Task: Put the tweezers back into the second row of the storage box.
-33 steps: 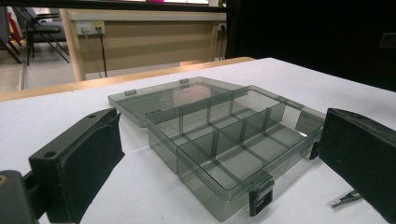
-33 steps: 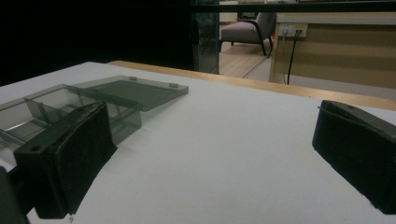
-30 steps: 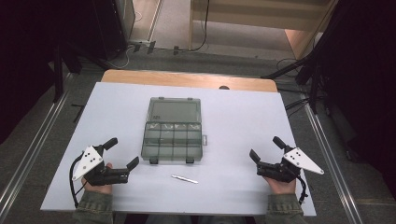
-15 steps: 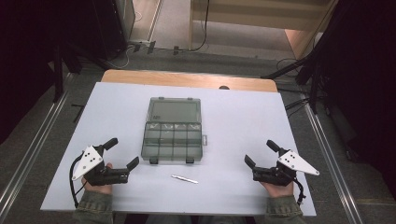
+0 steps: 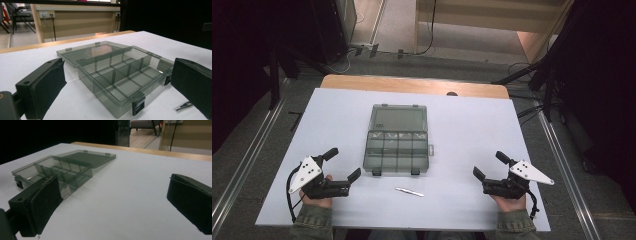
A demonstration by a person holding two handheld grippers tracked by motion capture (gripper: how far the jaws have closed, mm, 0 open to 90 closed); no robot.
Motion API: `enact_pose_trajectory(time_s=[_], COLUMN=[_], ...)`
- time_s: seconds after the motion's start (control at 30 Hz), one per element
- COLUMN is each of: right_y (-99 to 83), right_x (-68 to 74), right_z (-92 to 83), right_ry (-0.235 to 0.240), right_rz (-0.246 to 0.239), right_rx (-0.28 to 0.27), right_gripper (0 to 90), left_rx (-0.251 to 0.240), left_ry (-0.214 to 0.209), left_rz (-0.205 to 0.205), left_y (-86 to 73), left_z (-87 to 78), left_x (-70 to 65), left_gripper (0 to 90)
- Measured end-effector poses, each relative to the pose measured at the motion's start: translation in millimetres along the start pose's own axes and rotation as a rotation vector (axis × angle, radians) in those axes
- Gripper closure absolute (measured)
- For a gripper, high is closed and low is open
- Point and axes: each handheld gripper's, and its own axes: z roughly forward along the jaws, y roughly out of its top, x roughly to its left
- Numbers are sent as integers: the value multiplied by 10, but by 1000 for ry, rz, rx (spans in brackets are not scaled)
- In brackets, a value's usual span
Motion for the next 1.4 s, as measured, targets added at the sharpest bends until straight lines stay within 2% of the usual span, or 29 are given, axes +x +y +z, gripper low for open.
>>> enact_pose_trajectory(time_s=[0.37, 0.47, 0.5, 0.53, 0.7, 0.93, 1.1, 1.23, 1.37, 1.4], right_y=[31, 13, 13, -4, -4, 7, 18, 26, 44, 44], right_x=[135, 223, 223, 269, 372, 436, 518, 582, 714, 714], right_z=[83, 161, 161, 209, 282, 356, 434, 494, 605, 605], right_ry=[88, 139, 139, 166, 202, 225, 248, 269, 301, 301], right_rz=[-59, -94, -94, -105, -138, -171, -201, -219, -251, -251], right_rx=[63, 136, 136, 172, 223, 271, 339, 372, 434, 434], right_gripper=[6, 5, 5, 6, 5, 5, 5, 5, 5, 5], left_rx=[4, 6, 5, 6, 7, 7, 17, 20, 19, 19], left_ry=[1, 0, -1, -1, -2, -1, -3, -8, -6, -5], left_rz=[1, 1, 1, 1, 2, 3, 4, 4, 6, 5], left_y=[-4, -7, -7, -7, -7, -6, -11, -13, -11, -11], left_z=[7, 15, 15, 14, 14, 11, 22, 29, 23, 22], left_x=[-2, -5, -6, -6, -3, -4, -3, -9, -1, 1], left_gripper=[0, 0, 0, 0, 0, 0, 0, 0, 0, 0])
